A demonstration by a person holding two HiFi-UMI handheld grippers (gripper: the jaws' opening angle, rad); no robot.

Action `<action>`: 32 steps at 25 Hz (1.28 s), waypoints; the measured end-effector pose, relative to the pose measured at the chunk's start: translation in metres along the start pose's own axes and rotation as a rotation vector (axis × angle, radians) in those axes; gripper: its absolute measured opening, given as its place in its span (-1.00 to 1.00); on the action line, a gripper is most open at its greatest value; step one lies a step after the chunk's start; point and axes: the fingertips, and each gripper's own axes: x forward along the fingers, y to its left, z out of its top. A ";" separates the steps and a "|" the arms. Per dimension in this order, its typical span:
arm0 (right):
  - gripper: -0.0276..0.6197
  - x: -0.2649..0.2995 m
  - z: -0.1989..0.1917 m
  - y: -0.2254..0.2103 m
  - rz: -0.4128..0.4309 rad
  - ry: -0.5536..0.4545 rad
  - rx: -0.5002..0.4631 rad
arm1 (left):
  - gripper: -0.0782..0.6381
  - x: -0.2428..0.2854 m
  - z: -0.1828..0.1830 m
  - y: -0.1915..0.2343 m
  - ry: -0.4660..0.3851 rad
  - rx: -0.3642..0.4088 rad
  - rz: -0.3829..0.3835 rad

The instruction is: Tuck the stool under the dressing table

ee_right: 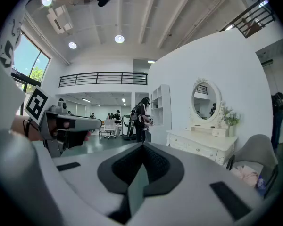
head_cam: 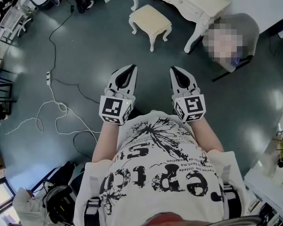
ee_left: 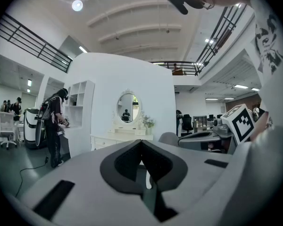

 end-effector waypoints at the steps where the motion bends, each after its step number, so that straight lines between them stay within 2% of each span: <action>1: -0.87 0.001 -0.001 0.000 0.000 0.001 0.001 | -0.73 0.001 -0.001 0.001 0.000 -0.001 0.001; 10: -0.87 0.017 -0.013 -0.002 -0.016 0.026 0.017 | -0.73 0.012 -0.013 0.020 0.007 -0.024 0.002; 16: -0.87 0.050 -0.017 -0.008 -0.082 0.046 0.071 | -0.73 0.024 -0.018 0.054 0.022 -0.042 -0.013; 21: -0.87 0.101 -0.011 0.004 -0.122 0.058 0.090 | -0.73 0.034 -0.019 0.115 0.037 -0.058 -0.026; 32: -0.87 0.241 0.006 0.025 -0.275 0.100 0.140 | -0.73 0.075 -0.015 0.276 0.081 -0.046 -0.123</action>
